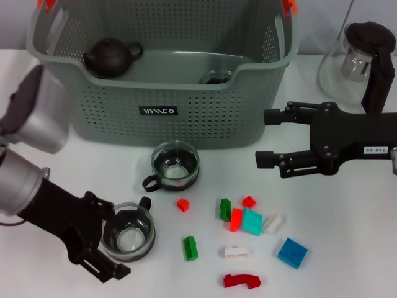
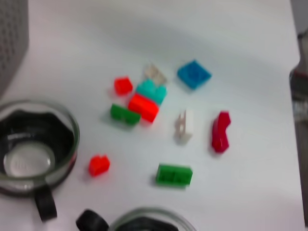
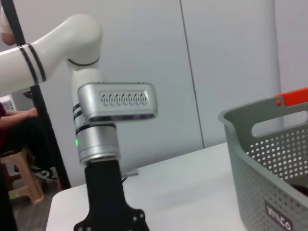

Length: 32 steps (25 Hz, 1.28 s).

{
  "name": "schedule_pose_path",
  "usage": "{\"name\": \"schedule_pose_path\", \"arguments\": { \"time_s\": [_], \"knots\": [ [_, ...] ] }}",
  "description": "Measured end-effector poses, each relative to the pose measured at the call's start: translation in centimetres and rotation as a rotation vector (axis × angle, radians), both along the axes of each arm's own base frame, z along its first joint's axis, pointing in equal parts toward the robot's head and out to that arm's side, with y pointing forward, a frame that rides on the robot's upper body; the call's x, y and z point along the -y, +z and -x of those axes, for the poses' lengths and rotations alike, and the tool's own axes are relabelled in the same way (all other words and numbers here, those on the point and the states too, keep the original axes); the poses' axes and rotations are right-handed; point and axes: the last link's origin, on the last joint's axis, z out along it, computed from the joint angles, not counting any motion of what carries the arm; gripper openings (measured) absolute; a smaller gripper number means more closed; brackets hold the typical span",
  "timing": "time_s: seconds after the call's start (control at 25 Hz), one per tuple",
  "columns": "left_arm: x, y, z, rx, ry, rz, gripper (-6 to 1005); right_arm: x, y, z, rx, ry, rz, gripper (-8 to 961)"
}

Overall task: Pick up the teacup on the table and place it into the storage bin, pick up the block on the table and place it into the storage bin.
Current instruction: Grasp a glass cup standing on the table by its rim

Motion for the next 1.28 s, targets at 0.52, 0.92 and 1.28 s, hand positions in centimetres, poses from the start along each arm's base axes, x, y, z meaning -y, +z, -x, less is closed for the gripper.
{"name": "schedule_pose_path", "arguments": {
  "time_s": [0.52, 0.92, 1.28],
  "knots": [
    [-0.4, -2.5, -1.0, -0.092, 0.007, 0.040, 831, -0.3, 0.1, -0.1, -0.003, -0.011, -0.022, 947],
    [-0.8, -3.6, -1.2, -0.133, -0.007, 0.030, 832, -0.4, 0.4, -0.3, -0.007, -0.019, -0.035, 947],
    [-0.6, -4.9, -1.3, -0.171, -0.014, 0.044, 827, -0.3, 0.5, -0.5, -0.008, -0.026, -0.038, 946]
  ]
}}
